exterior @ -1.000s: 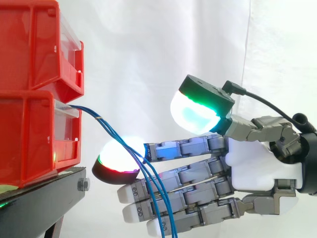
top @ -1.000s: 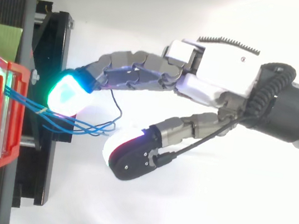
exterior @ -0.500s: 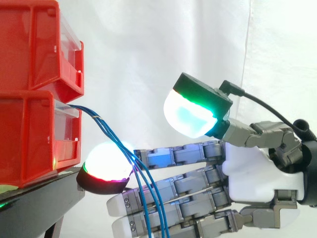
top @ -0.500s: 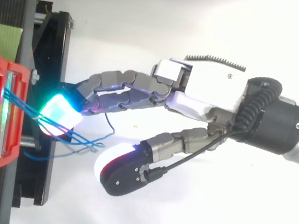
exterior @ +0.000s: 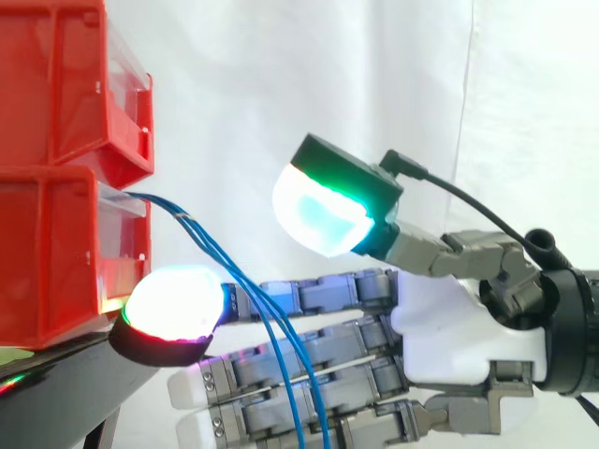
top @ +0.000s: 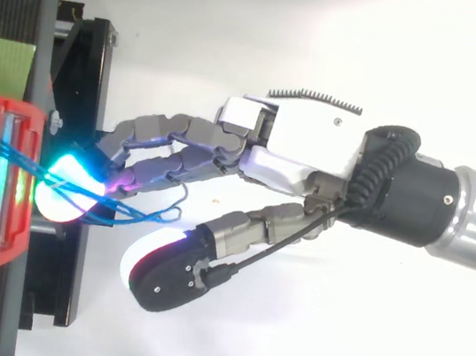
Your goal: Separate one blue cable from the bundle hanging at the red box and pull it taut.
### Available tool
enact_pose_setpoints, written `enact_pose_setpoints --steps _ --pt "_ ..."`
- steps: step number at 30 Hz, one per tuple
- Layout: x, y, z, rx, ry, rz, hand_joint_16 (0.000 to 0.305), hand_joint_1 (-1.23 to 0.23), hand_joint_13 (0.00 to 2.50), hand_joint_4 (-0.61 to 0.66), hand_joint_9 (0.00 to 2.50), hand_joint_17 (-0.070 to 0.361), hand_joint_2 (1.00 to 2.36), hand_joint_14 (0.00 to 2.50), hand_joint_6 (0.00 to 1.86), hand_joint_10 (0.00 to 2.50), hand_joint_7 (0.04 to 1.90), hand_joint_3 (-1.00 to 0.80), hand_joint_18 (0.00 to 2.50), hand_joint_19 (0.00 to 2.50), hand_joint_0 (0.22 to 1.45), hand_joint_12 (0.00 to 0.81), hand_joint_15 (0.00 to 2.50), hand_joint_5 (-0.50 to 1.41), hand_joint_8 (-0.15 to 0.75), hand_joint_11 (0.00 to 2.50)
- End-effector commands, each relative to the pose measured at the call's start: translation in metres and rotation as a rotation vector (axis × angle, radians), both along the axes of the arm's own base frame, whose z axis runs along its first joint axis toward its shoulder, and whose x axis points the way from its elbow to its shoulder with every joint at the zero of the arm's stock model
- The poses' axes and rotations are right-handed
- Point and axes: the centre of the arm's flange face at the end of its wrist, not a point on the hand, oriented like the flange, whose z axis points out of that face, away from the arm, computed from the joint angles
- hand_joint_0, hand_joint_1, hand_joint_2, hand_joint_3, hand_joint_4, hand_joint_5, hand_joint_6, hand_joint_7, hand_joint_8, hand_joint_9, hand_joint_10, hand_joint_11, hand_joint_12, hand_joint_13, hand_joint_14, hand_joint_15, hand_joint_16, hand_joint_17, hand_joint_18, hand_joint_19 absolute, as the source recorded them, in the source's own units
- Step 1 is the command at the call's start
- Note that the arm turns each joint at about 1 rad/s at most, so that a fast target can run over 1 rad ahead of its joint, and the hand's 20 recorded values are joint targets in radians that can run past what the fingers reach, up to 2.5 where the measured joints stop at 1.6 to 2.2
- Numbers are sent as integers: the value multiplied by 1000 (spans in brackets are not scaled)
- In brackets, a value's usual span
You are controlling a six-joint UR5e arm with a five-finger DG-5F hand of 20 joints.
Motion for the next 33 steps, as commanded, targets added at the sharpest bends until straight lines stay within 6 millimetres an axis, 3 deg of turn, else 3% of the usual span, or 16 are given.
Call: enact_pose_setpoints --steps 1,16,33 --pt "1 0 6 -5 26 -1 27 -700 582 318 659 61 1000 3 502 1 696 -500 430 16 603 269 86 -197 342 0" --pt "-4 2 0 11 72 4 28 -703 649 342 694 64 1000 5 502 0 746 -496 489 74 626 279 153 -181 345 35" --pt "-10 -6 8 52 101 -5 30 -741 742 357 796 67 1000 9 503 8 854 -492 555 141 650 302 258 -169 361 302"
